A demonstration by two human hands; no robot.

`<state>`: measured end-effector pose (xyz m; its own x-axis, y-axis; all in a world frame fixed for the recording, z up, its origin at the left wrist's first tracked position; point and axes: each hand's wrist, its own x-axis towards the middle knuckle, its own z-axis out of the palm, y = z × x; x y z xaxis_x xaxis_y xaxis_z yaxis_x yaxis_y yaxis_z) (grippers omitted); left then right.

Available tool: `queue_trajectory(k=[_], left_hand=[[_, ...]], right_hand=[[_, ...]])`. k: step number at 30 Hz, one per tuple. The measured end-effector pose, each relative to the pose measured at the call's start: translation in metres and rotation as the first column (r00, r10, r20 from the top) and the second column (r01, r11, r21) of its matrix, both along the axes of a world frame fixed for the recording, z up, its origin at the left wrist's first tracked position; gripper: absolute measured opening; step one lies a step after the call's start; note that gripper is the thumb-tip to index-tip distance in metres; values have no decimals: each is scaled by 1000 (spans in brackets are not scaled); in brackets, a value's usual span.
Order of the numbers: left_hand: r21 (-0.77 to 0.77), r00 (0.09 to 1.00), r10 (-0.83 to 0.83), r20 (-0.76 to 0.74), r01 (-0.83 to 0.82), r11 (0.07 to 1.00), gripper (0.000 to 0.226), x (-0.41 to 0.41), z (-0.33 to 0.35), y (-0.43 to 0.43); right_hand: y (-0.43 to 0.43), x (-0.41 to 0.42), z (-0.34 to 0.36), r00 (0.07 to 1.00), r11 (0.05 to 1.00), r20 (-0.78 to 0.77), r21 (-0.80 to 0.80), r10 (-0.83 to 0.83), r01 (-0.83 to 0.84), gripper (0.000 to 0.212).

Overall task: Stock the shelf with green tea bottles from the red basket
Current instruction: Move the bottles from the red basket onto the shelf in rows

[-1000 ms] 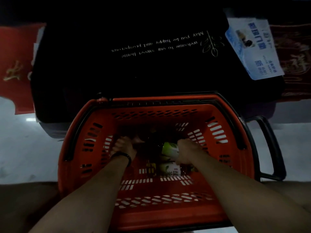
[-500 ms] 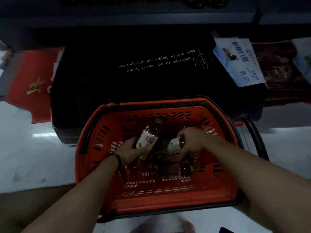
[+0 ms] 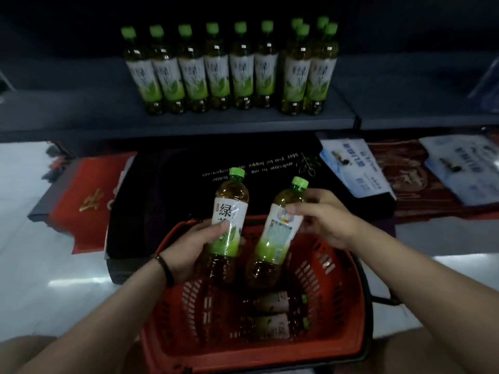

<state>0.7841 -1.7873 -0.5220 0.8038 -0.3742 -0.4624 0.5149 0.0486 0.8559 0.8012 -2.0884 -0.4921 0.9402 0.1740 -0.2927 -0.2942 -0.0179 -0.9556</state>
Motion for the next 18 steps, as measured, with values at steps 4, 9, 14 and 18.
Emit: queue_trajectory(k=[4,9,14,18], left_hand=[[-41,998,-7,65,10,999,56,7,49,-8],[-78,983,169,71,-163,983,61,0,51,-28],[-357,982,158,-105,-185,916,48,22,56,-55],[-189,960,280,-24,-280,941,50,31,61,-53]], right_hand=[[18,1,40,991,931,-87,341,-105,129,50],[33,2,43,967,877,-221,433,-124,211,69],[52,12,43,963,867,-268,481,2,132,101],[49,23,42,964,873,-258,455,-56,172,96]])
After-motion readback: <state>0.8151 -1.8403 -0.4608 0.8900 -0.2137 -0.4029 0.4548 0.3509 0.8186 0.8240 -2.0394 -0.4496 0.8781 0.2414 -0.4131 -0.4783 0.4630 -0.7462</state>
